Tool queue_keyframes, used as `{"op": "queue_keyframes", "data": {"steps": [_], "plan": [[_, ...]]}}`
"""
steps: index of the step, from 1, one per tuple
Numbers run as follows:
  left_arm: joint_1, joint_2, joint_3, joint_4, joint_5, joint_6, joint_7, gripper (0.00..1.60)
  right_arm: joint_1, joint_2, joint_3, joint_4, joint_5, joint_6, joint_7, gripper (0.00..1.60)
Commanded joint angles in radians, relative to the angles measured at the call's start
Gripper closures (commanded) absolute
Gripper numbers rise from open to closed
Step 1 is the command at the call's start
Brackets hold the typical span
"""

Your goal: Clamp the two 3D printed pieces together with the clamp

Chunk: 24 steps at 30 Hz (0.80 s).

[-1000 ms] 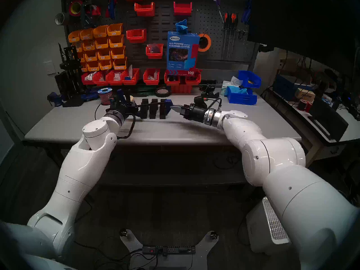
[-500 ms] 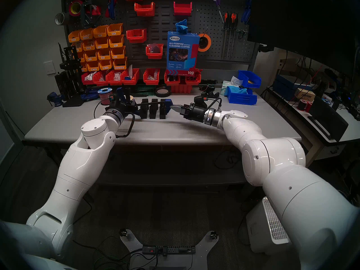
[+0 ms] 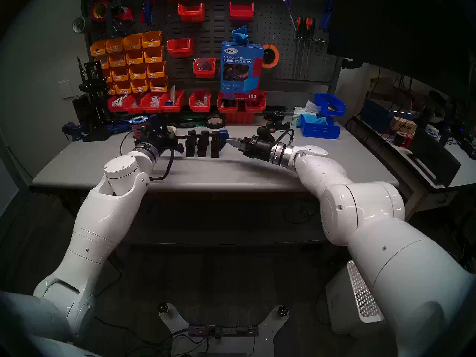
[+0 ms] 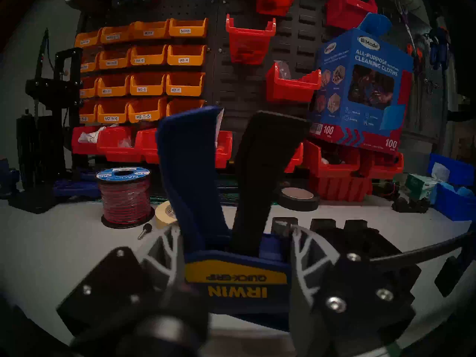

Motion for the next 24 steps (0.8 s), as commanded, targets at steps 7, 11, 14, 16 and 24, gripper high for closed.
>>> {"op": "queue_keyframes", "data": {"steps": [7, 11, 14, 16, 24], "plan": [[-0.056, 0.008, -0.027, -0.037, 0.005, -0.030, 0.002, 1.60, 0.044, 0.005, 0.009, -0.020, 0.008, 0.003, 0.003, 1.60], [-0.056, 0.009, -0.026, -0.038, 0.006, -0.031, 0.002, 1.60, 0.044, 0.005, 0.009, -0.020, 0.007, 0.003, 0.003, 1.60], [-0.058, 0.009, -0.025, -0.038, 0.006, -0.032, 0.003, 1.60, 0.045, 0.005, 0.009, -0.020, 0.007, 0.003, 0.004, 1.60], [-0.062, 0.008, -0.024, -0.037, 0.007, -0.033, 0.005, 1.60, 0.045, 0.005, 0.009, -0.019, 0.007, 0.003, 0.004, 1.60], [-0.074, 0.003, -0.018, -0.032, 0.010, -0.033, 0.002, 1.60, 0.045, 0.005, 0.010, -0.019, 0.006, 0.003, 0.004, 1.60]]}}
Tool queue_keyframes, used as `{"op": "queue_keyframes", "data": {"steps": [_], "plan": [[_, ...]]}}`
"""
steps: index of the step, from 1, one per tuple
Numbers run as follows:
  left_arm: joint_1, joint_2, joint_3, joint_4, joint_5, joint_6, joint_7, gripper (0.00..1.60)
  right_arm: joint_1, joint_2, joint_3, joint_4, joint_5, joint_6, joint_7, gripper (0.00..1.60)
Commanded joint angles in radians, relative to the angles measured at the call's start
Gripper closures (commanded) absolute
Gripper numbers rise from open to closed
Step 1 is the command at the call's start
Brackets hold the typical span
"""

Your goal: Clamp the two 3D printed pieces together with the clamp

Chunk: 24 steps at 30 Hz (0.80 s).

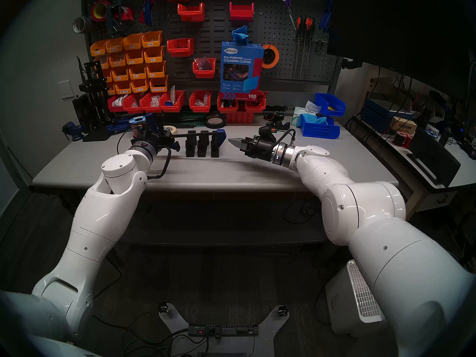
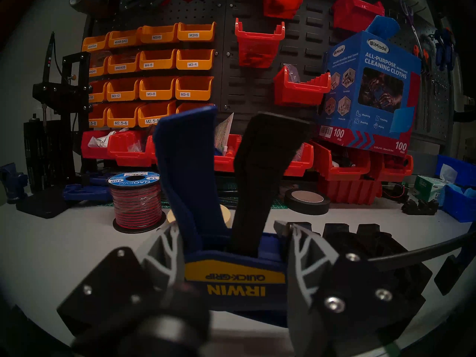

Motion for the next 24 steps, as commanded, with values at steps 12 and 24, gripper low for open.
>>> {"op": "queue_keyframes", "data": {"steps": [12, 24], "plan": [[-0.066, -0.015, -0.012, -0.034, 0.008, -0.029, -0.013, 1.60, 0.045, -0.003, 0.008, -0.021, 0.007, 0.003, 0.003, 1.60], [-0.073, -0.023, -0.014, -0.025, 0.019, -0.033, -0.022, 1.60, 0.045, -0.003, 0.008, -0.021, 0.006, 0.003, 0.003, 1.60]]}}
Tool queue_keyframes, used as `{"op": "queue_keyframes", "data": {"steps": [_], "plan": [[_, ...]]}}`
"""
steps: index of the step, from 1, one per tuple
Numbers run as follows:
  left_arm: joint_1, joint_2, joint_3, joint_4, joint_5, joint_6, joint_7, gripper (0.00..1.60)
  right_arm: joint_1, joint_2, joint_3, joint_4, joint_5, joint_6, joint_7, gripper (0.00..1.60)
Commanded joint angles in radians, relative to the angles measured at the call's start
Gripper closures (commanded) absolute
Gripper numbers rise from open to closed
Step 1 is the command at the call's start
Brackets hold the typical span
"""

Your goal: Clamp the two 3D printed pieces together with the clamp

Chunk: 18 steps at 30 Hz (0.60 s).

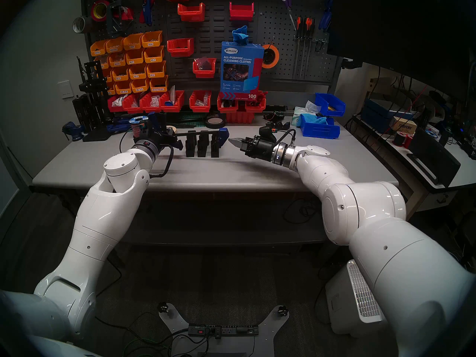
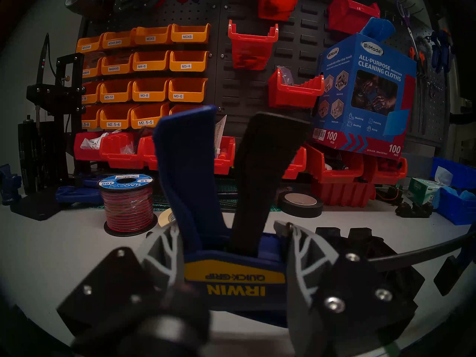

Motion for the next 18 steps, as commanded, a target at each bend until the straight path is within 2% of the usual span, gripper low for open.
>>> {"op": "queue_keyframes", "data": {"steps": [1, 18], "plan": [[-0.062, -0.001, -0.014, -0.034, 0.007, -0.033, -0.005, 1.60, 0.045, -0.003, 0.007, -0.022, 0.007, 0.003, 0.002, 1.60], [-0.127, -0.025, -0.008, 0.032, 0.031, -0.038, -0.021, 1.60, 0.045, -0.003, 0.007, -0.021, 0.006, 0.002, 0.002, 1.60]]}}
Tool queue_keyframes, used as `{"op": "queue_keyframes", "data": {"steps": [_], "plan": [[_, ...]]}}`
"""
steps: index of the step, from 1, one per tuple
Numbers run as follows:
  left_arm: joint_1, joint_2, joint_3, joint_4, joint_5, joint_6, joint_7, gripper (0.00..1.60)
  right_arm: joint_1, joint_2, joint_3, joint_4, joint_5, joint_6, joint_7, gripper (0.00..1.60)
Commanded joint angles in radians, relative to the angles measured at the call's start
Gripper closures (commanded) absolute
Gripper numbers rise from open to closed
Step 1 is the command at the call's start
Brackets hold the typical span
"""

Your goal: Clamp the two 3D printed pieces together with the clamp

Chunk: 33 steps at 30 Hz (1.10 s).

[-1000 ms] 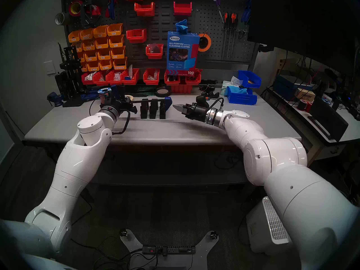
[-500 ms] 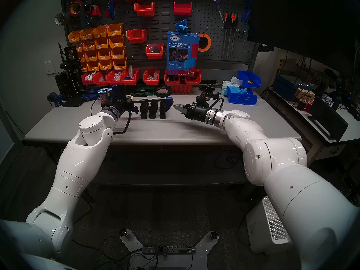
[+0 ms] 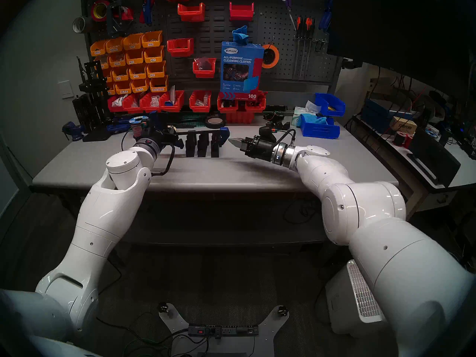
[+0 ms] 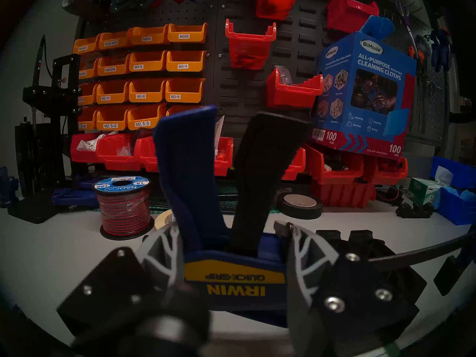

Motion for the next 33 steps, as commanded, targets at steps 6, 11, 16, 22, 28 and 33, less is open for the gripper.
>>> {"op": "queue_keyframes", "data": {"steps": [6, 11, 16, 22, 28, 33], "plan": [[-0.120, -0.018, -0.003, 0.021, 0.019, -0.039, -0.013, 1.60, 0.044, -0.002, 0.007, -0.022, 0.006, 0.002, 0.001, 1.60], [-0.134, -0.026, 0.000, 0.039, 0.026, -0.043, -0.023, 1.60, 0.044, -0.003, 0.007, -0.022, 0.006, 0.002, 0.001, 1.60], [-0.143, -0.031, 0.003, 0.055, 0.033, -0.049, -0.033, 1.60, 0.045, -0.003, 0.007, -0.022, 0.006, 0.002, 0.001, 1.60], [-0.150, -0.035, 0.002, 0.067, 0.039, -0.054, -0.042, 1.60, 0.045, -0.003, 0.007, -0.021, 0.006, 0.002, 0.002, 1.60], [-0.157, -0.038, 0.001, 0.080, 0.047, -0.061, -0.051, 1.60, 0.045, -0.003, 0.007, -0.021, 0.006, 0.002, 0.002, 1.60], [-0.160, -0.041, -0.002, 0.088, 0.052, -0.066, -0.057, 1.60, 0.045, -0.003, 0.008, -0.021, 0.005, 0.002, 0.002, 1.60]]}}
